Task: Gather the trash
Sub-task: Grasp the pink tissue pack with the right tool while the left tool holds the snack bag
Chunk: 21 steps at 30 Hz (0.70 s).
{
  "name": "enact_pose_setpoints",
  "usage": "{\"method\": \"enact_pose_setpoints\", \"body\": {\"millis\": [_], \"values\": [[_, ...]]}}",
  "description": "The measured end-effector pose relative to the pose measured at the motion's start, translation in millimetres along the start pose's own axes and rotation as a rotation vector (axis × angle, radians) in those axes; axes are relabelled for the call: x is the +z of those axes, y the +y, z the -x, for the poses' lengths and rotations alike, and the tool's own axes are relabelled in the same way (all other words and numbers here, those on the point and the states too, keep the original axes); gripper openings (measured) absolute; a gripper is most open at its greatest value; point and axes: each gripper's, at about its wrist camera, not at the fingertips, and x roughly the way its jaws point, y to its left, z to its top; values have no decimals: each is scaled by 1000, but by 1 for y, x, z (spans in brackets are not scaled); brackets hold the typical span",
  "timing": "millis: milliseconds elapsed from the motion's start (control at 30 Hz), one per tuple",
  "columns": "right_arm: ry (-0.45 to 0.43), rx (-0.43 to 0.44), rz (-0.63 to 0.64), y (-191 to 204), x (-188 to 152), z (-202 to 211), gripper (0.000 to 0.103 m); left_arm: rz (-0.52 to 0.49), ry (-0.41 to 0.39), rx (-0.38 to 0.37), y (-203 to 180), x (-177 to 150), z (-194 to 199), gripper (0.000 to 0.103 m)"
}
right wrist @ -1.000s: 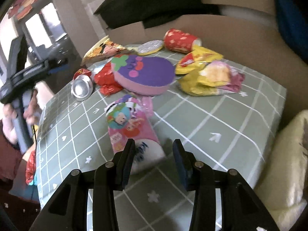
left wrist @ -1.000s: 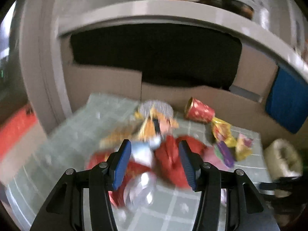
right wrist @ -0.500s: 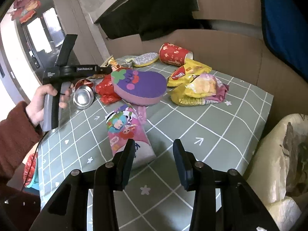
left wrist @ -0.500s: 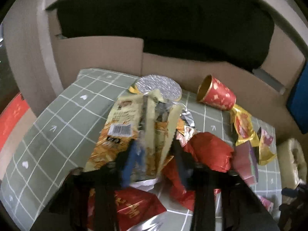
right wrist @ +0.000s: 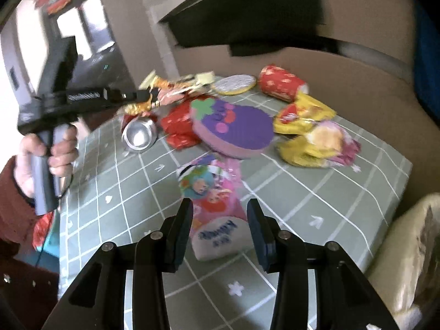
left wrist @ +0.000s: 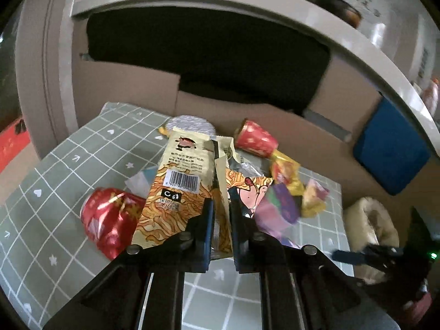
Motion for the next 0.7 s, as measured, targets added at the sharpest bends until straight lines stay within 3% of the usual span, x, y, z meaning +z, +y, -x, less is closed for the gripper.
{"method": "enact_pose_setpoints", "body": {"millis": [233, 433, 567, 700], "values": [[49, -71, 95, 8, 5, -32, 40, -25, -9, -44, -17, -16, 19, 11], [77, 10, 3, -3, 6, -41, 44, -22, -13, -22, -12, -25, 18, 11], [79, -3, 24, 4, 4, -41, 47, -13, -5, -9, -10, -28, 13, 11], [97, -8, 72, 12, 3, -46, 55, 1, -4, -3, -8, -30, 10, 11]]}}
